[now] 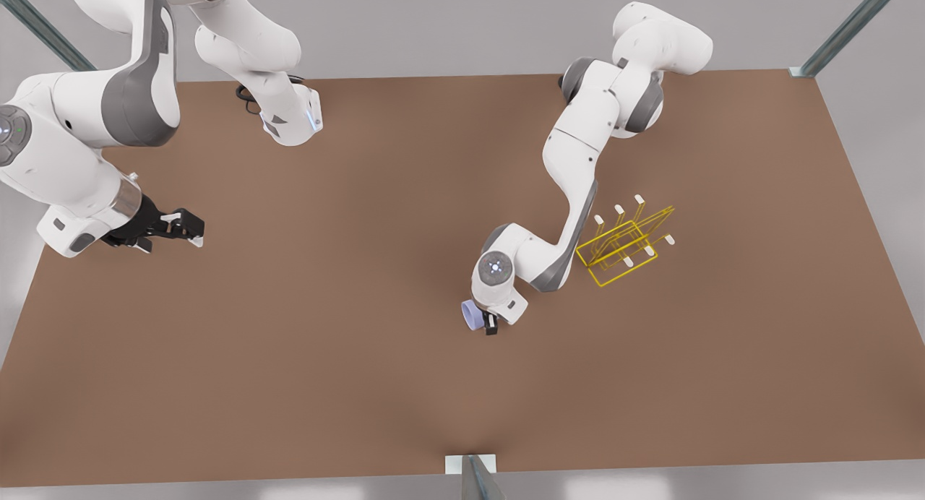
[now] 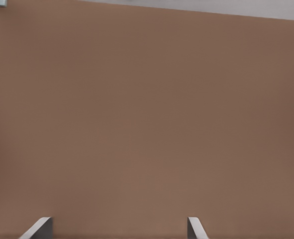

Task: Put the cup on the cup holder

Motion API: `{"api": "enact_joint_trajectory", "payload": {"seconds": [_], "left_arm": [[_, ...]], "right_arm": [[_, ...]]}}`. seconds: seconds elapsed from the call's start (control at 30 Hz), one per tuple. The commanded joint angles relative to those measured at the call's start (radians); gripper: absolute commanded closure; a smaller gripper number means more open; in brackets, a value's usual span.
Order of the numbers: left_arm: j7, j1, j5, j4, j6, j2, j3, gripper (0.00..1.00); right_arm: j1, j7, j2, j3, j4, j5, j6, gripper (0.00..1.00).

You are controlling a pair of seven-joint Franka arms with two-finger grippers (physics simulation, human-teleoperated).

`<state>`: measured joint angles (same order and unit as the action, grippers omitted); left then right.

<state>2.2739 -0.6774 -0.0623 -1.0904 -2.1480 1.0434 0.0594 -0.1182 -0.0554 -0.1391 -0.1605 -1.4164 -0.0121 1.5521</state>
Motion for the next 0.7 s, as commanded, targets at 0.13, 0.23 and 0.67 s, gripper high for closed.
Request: {"api": "enact_joint_trajectory", "payload": {"seconds": [0.13, 0.23, 0.67], "left_arm": [[-0.008, 0.006, -0.06, 0.006, -0.006, -0.002, 0.002, 0.0], [0.001, 0.016, -0.091, 0.007, -0.006, -0.002, 0.002, 0.0], [0.064, 0.021, -0.094, 0.006, -0.006, 0.0, 0.01, 0.0]], "right_arm": [[0.0, -0.004, 0.001, -0.002, 0.0, 0.001, 0.002, 0.0], [-0.003, -0.004, 0.001, -0.002, 0.0, 0.001, 0.002, 0.0], [-0.035, -0.017, 0.001, 0.006, -0.001, 0.003, -0.017, 0.0]]}}
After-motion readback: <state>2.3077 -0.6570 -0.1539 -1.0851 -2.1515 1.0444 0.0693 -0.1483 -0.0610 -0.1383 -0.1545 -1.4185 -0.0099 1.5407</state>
